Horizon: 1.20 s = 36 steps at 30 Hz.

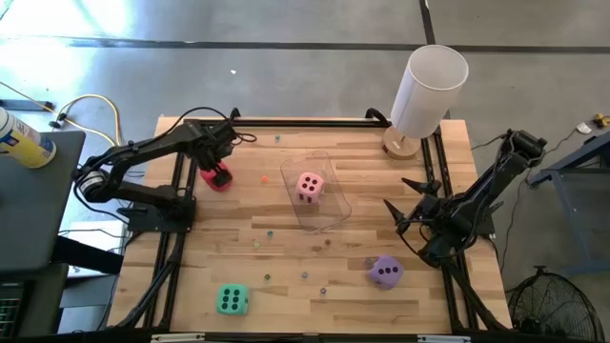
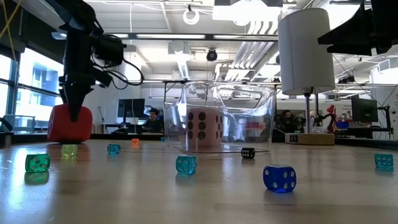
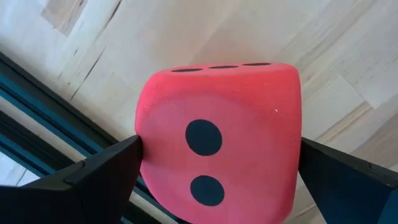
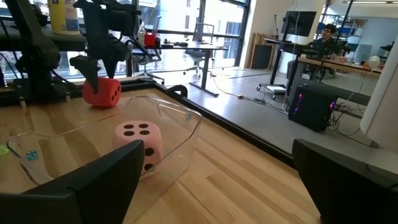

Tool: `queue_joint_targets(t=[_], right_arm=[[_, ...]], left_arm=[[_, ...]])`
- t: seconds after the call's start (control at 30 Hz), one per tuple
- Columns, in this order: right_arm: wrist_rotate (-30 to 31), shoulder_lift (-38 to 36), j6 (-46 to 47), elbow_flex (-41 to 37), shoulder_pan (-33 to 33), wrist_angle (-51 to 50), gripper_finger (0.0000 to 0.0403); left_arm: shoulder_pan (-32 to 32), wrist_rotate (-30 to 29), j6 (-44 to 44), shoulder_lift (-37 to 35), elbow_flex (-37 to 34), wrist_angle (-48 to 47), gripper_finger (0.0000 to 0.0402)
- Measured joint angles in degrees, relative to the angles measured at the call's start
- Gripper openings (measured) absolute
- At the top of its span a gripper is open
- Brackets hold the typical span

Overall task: Pick & Place Dice
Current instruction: Put the large red dice into the transparent bin

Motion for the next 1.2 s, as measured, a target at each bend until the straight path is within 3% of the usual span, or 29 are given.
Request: queue_joint_targets(t=[0.37,0.87,1.2], right_arm=[[0.0,0.0,-0.2,0.0,0.0,0.0,0.0400],[-1.2,0.0,-0.4,0.0,0.0,0.0,0.0400],[-0.9,0.0,-1.7,0.0,0.0,0.0,0.0400]], left_arm=[[-3.8,-1.0,-0.2,7.2,0.2,-0.7,0.0400],[-4.1,0.5,-0.6,14.3,0.0,0.7,0.0400],[-6.0,0.5,0.3,5.5,0.8,0.0,0.0400]])
